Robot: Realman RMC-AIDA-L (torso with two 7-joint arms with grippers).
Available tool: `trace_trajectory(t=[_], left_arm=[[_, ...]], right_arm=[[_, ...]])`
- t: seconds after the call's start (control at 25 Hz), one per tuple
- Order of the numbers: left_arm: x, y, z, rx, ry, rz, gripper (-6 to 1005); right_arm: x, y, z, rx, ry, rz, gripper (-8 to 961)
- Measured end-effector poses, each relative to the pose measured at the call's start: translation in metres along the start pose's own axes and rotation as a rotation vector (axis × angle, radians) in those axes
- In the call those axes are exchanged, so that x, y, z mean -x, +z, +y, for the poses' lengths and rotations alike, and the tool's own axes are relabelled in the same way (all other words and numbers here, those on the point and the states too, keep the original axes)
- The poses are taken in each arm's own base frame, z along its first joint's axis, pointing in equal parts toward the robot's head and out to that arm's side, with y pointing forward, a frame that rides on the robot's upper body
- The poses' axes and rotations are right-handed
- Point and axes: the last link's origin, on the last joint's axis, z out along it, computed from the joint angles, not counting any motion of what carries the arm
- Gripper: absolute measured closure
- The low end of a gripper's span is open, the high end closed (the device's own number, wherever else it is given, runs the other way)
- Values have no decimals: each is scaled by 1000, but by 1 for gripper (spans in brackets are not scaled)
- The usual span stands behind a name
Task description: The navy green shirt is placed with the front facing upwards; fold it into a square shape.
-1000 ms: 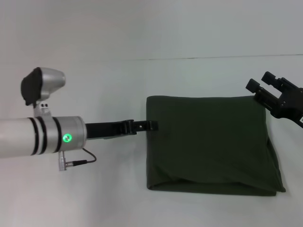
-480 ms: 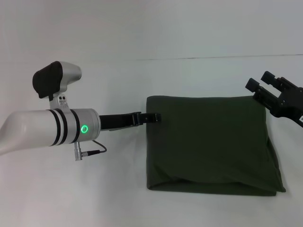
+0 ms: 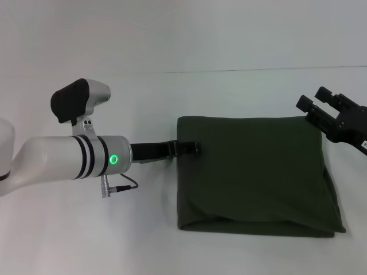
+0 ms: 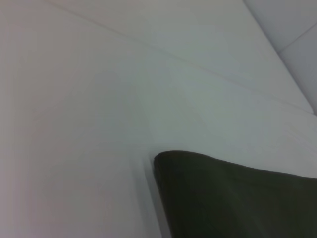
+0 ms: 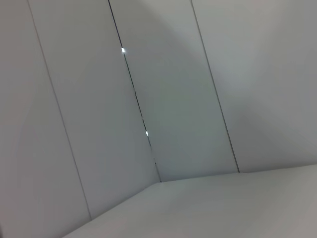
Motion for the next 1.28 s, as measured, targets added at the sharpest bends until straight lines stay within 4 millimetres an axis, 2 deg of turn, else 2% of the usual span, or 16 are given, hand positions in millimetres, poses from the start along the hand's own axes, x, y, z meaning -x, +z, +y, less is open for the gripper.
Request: trace_trajectory(t=[0.84, 1.28], left_arm=[[1, 8, 12, 31, -11, -17, 116], [2, 6, 12, 44, -13, -10, 455]], right_arm=[[0, 0, -3, -19, 0, 7, 300], [2, 0, -6, -22, 11, 9, 300]])
